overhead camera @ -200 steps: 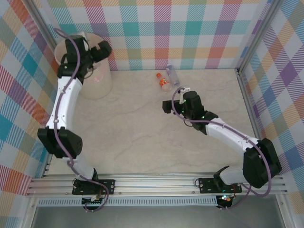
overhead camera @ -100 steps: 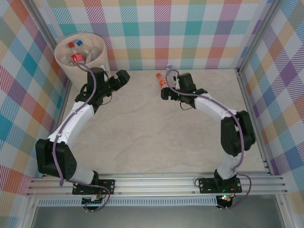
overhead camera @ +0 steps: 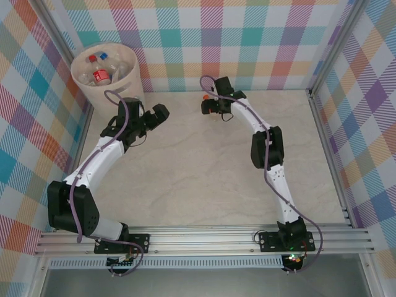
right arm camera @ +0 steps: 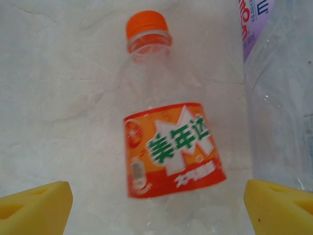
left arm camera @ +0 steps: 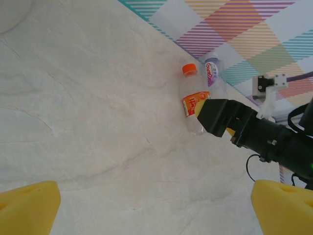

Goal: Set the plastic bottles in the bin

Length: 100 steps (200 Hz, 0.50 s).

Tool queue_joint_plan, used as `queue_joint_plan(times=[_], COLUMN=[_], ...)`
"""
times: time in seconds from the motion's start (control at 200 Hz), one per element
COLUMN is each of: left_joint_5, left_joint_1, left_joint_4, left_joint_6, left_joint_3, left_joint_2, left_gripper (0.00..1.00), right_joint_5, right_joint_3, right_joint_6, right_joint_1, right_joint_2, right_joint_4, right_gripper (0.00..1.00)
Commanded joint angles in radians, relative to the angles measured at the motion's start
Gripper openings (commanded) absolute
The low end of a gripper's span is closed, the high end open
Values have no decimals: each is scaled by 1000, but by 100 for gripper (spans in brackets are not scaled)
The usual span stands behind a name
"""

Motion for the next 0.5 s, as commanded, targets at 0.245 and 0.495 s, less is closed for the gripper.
queue_joint_plan(times=[0.245, 0.495], left_joint_5=[-9, 15], left_joint_1=[-8, -8], left_joint_4=[-23, -21], left_joint_6=[26, 12], left_joint_3=[22, 20], left_joint_2=[36, 48], left_gripper=[100, 100], right_joint_5=[-29, -41], right_joint_3=[99, 37], right_joint_6=[17, 40], right_joint_1=[1, 5], right_joint_2=[78, 39], right_joint_4=[-110, -74], right_gripper=[79, 61])
